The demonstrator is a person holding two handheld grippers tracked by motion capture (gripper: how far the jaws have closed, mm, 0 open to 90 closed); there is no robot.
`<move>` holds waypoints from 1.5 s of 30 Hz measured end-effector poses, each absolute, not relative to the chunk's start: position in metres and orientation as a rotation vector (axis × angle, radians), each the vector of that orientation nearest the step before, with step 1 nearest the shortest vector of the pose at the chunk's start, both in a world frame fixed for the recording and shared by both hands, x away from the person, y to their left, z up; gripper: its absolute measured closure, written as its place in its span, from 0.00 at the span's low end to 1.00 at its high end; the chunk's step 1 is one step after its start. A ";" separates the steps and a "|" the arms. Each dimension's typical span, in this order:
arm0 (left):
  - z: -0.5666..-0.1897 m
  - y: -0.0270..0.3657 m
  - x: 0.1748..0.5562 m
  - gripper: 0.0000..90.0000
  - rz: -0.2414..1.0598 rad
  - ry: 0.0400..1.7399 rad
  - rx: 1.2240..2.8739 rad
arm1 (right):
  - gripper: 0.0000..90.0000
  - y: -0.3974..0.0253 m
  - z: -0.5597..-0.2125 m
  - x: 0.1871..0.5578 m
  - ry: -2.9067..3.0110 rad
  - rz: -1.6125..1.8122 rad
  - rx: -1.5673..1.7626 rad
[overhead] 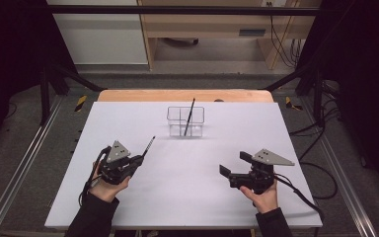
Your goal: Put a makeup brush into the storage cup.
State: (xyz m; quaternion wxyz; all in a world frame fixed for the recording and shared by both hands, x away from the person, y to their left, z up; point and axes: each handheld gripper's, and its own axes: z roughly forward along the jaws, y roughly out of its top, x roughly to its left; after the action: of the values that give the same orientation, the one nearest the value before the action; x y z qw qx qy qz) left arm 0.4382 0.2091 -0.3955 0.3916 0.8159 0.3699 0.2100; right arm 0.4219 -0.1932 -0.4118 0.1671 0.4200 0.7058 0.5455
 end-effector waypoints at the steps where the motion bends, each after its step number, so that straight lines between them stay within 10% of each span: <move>1: -0.395 0.208 0.437 0.93 0.531 0.934 2.073 | 0.08 -0.192 -0.411 0.422 2.007 1.557 1.195; 45: -0.400 0.178 0.431 0.93 0.527 0.901 2.034 | 0.09 -0.118 -0.384 0.452 1.951 1.706 1.206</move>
State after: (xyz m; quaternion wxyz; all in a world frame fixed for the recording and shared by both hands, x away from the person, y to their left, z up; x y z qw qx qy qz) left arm 0.4314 0.1781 -0.4002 0.4147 0.8097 0.3584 0.2097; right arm 0.4515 -0.1183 -0.3843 0.1408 0.4178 0.6757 0.5909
